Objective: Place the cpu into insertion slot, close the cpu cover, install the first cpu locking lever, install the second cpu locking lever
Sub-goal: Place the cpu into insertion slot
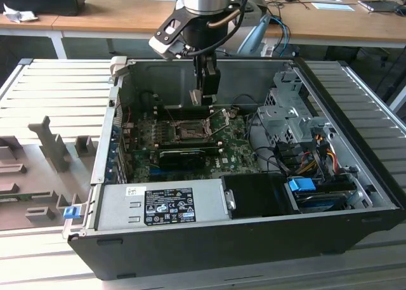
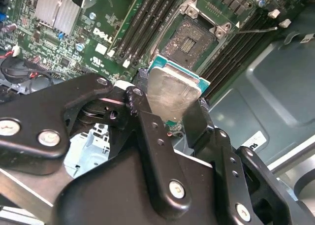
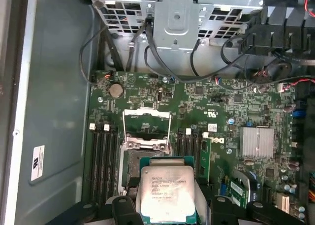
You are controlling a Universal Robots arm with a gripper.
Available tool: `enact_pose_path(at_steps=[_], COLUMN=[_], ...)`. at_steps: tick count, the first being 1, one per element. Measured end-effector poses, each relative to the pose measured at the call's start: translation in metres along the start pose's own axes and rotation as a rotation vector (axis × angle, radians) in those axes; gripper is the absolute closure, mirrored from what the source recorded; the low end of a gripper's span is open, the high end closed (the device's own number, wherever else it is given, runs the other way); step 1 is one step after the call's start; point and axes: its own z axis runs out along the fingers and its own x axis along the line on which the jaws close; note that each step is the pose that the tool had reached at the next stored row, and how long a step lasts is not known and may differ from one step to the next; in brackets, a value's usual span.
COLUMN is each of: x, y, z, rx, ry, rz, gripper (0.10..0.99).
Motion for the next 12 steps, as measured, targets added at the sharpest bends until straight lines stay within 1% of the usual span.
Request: enact_pose_path(at_steps=[2,8,12], x=[0.0,-0.0002,-0.0002], y=[-0.0001,-0.0005,-0.0007], z=[0.001,0.0079,0.0108], rx=[0.0,0.0,0.0], ry=[-0.0002,-0.0008,-0.001], rz=[0.005,0.014,0.017], gripper=[0.561,0.561,0.561])
